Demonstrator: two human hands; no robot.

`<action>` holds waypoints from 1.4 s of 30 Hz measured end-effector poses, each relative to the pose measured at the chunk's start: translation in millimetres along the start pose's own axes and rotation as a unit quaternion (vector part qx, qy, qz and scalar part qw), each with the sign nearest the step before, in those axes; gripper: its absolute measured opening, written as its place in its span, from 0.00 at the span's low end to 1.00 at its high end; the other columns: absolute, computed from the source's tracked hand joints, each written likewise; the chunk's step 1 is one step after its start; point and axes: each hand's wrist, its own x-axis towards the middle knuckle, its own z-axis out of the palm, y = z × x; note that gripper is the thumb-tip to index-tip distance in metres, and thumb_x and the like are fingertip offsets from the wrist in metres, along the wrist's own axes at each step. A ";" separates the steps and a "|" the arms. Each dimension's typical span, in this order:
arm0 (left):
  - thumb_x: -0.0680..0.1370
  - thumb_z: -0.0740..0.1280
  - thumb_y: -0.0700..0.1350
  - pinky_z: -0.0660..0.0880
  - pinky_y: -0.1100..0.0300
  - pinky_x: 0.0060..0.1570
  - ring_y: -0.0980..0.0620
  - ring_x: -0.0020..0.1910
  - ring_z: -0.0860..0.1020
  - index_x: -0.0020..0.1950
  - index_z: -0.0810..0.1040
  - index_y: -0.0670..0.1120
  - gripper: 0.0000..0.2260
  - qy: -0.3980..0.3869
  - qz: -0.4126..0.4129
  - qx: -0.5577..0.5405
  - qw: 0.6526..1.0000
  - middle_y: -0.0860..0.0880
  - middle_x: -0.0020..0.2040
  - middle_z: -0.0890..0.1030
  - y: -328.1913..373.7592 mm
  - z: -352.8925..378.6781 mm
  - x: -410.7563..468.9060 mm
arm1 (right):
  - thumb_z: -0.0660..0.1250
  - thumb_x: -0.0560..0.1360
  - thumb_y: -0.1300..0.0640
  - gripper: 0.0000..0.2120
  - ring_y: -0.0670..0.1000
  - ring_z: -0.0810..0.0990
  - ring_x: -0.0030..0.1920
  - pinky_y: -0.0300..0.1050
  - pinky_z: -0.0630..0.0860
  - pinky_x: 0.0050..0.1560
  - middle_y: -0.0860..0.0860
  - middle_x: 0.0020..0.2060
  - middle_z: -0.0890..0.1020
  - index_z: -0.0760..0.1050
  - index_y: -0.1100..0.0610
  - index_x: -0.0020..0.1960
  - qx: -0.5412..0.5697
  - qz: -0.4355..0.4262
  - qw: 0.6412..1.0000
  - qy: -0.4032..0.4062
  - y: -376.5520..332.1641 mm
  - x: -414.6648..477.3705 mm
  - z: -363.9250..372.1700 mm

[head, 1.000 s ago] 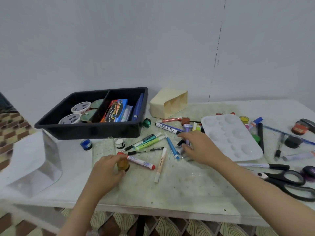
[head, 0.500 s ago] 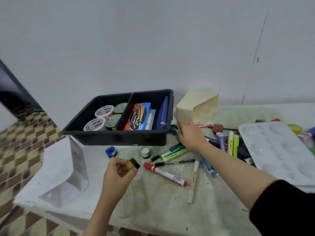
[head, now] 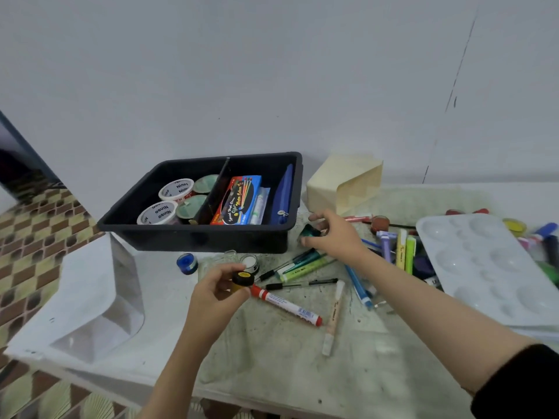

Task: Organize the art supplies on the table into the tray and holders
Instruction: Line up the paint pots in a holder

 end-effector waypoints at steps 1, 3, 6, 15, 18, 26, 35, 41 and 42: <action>0.70 0.70 0.31 0.78 0.63 0.44 0.50 0.45 0.80 0.52 0.79 0.50 0.17 -0.014 0.001 -0.002 1.000 0.47 0.46 0.83 3.4 5.3 -2.8 | 0.76 0.67 0.51 0.22 0.45 0.74 0.46 0.35 0.67 0.38 0.47 0.48 0.75 0.74 0.50 0.58 0.016 0.002 1.000 -0.009 -1.2 -8.0 -7.0; 0.70 0.71 0.30 0.78 0.65 0.43 0.52 0.44 0.81 0.53 0.79 0.49 0.17 -0.057 0.002 -0.010 0.998 0.49 0.45 0.83 11.9 18.5 -11.6 | 0.77 0.65 0.52 0.20 0.43 0.72 0.41 0.34 0.68 0.37 0.46 0.46 0.75 0.76 0.50 0.54 0.031 -0.009 0.999 -0.025 -2.5 -27.1 -21.8; 0.69 0.72 0.30 0.77 0.65 0.45 0.54 0.47 0.82 0.52 0.80 0.47 0.17 -0.139 0.001 -0.038 0.990 0.53 0.46 0.84 22.7 41.4 -29.6 | 0.77 0.66 0.53 0.16 0.42 0.71 0.37 0.31 0.70 0.37 0.43 0.42 0.75 0.76 0.48 0.51 0.032 -0.023 0.998 -0.048 -1.0 -62.8 -44.9; 0.62 0.79 0.40 0.67 0.71 0.44 0.64 0.46 0.76 0.46 0.79 0.54 0.18 -0.244 0.096 0.097 0.960 0.63 0.45 0.80 24.5 101.5 -66.8 | 0.74 0.65 0.55 0.13 0.41 0.76 0.42 0.30 0.70 0.42 0.38 0.45 0.80 0.79 0.46 0.48 0.004 -0.091 0.992 -0.085 27.5 -154.8 -90.1; 0.63 0.78 0.42 0.65 0.71 0.45 0.65 0.49 0.74 0.47 0.78 0.58 0.18 -0.225 0.100 0.151 0.957 0.63 0.46 0.79 19.8 108.8 -68.6 | 0.69 0.62 0.48 0.15 0.43 0.76 0.47 0.31 0.70 0.44 0.35 0.49 0.79 0.77 0.42 0.49 -0.032 -0.117 0.990 -0.073 35.1 -172.1 -94.7; 0.67 0.72 0.50 0.65 0.71 0.54 0.67 0.54 0.68 0.52 0.76 0.60 0.15 -0.223 0.183 0.247 0.925 0.65 0.51 0.74 14.5 113.2 -69.8 | 0.70 0.64 0.56 0.16 0.41 0.75 0.52 0.29 0.69 0.49 0.38 0.48 0.77 0.76 0.43 0.50 -0.072 -0.179 0.977 -0.087 43.0 -189.1 -90.8; 0.67 0.72 0.52 0.70 0.65 0.51 0.63 0.50 0.73 0.47 0.75 0.66 0.13 -0.208 0.164 0.204 0.943 0.62 0.48 0.77 8.9 110.4 -69.8 | 0.70 0.67 0.50 0.16 0.42 0.72 0.51 0.34 0.66 0.51 0.38 0.48 0.77 0.74 0.43 0.54 -0.257 -0.238 0.932 -0.090 52.0 -190.7 -77.1; 0.68 0.74 0.49 0.70 0.66 0.50 0.63 0.49 0.73 0.49 0.77 0.64 0.14 -0.207 0.155 0.199 0.945 0.63 0.48 0.77 6.4 108.5 -68.3 | 0.71 0.70 0.54 0.17 0.37 0.68 0.55 0.28 0.63 0.55 0.39 0.53 0.75 0.75 0.45 0.57 -0.199 -0.207 0.952 -0.103 59.3 -188.8 -71.8; 0.68 0.74 0.49 0.70 0.66 0.50 0.63 0.49 0.73 0.49 0.77 0.64 0.14 -0.207 0.153 0.199 0.946 0.63 0.48 0.77 6.4 108.3 -67.8 | 0.71 0.70 0.55 0.17 0.36 0.68 0.56 0.27 0.62 0.56 0.39 0.54 0.75 0.75 0.44 0.57 -0.195 -0.206 0.954 -0.101 60.5 -188.9 -71.6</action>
